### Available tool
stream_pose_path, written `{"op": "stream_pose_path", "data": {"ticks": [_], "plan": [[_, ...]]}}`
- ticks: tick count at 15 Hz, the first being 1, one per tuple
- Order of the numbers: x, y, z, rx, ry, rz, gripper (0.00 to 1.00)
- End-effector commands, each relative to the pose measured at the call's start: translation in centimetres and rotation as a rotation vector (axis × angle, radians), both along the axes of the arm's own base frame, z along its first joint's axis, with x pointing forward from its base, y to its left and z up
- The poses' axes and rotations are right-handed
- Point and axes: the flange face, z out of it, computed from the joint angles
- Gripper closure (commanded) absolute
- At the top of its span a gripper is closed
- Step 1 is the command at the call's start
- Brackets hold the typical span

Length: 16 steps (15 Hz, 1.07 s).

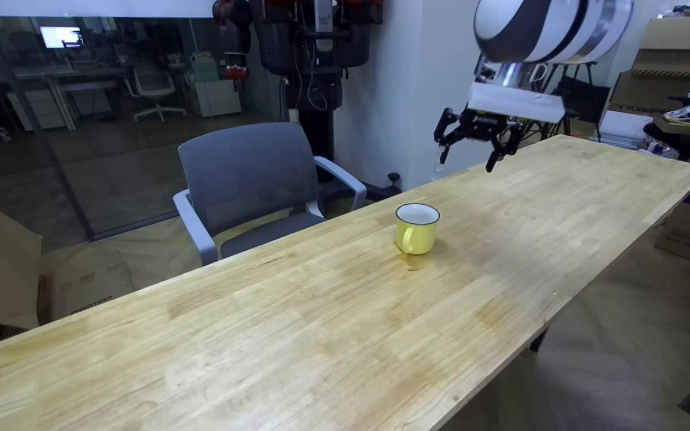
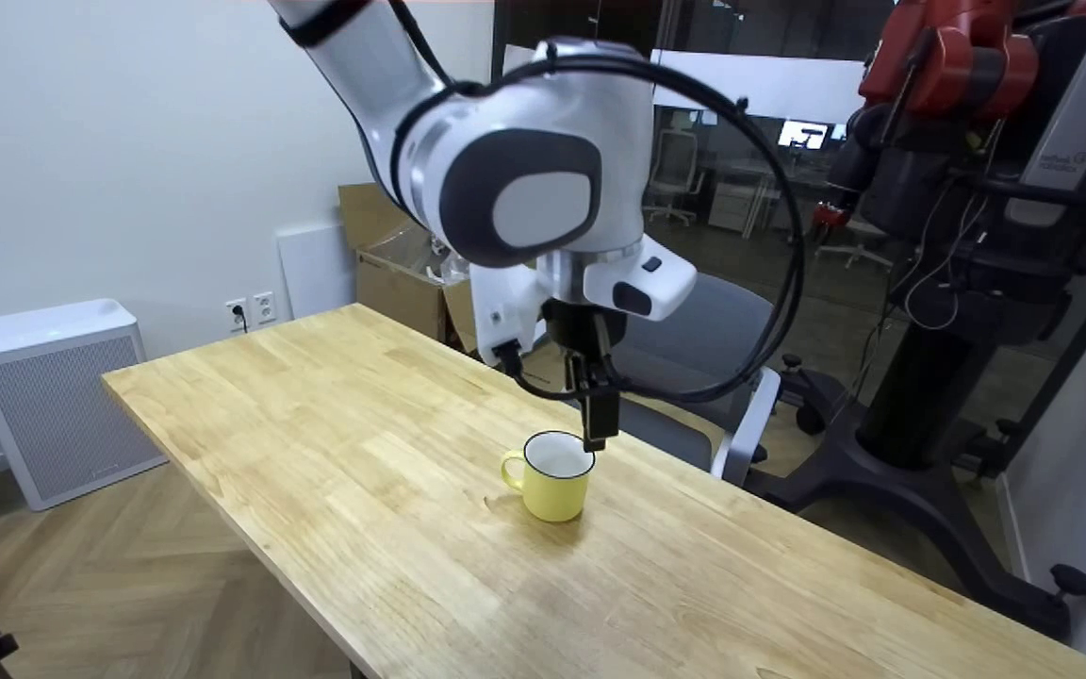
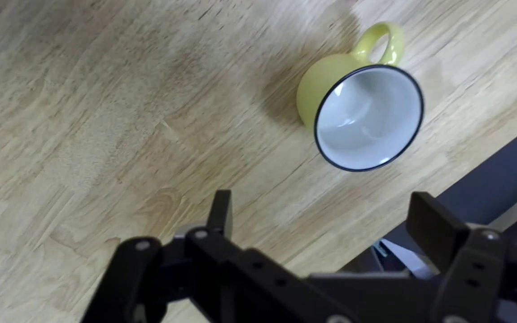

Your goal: Move the yellow mug forwards

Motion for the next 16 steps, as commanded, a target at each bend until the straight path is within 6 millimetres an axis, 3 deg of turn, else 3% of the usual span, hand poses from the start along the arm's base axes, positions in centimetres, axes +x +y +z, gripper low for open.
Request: {"op": "stream_pose_path", "data": {"ticks": [1, 3, 4, 9, 16], "plan": [[3.9, -1.0, -3.0, -0.071, 0.094, -0.152, 0.0], [4.8, -1.1, -4.0, -0.091, 0.144, -0.195, 0.0], [2.9, -1.0, -4.0, -0.061, 0.115, -0.13, 0.0], [4.3, -0.8, -4.8, -0.068, 0.144, -0.137, 0.0], [3.9, 3.8, -7.2, 0.005, 0.173, 0.073, 0.0]]}}
